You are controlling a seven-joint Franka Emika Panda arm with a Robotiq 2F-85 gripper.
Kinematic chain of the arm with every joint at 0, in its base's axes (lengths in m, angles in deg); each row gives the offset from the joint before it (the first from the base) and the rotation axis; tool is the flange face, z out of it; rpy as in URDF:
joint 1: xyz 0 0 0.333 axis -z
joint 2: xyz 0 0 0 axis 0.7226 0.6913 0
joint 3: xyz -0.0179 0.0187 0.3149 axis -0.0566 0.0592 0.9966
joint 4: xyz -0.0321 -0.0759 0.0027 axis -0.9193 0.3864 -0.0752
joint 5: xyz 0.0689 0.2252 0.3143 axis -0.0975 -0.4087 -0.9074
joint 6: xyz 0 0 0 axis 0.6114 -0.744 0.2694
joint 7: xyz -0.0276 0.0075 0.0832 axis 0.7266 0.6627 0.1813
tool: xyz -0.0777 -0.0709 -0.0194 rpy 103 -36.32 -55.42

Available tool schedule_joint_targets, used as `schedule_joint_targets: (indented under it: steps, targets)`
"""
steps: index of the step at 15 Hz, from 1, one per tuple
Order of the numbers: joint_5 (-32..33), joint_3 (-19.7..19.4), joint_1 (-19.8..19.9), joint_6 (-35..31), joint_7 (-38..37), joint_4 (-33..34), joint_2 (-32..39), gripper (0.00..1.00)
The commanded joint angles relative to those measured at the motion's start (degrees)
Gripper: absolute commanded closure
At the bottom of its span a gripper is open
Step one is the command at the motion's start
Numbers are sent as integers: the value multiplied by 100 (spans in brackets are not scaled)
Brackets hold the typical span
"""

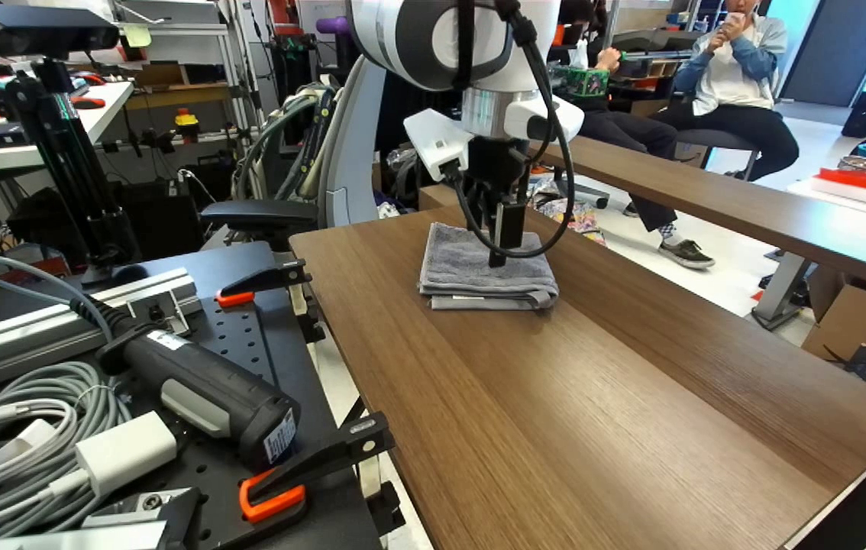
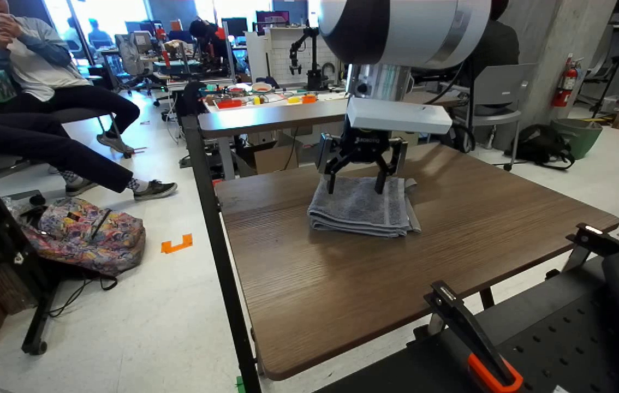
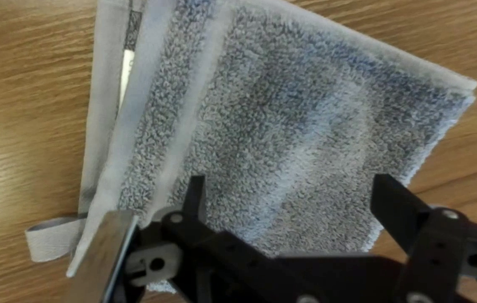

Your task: Move the towel to the right

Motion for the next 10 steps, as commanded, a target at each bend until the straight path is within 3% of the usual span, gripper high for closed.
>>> schedule_joint_targets:
  steps: [1, 10]
  targets:
    - [173, -134, -18, 194, -187, 352, 350, 0]
    - [182, -588, 478, 597, -61, 414, 395, 0]
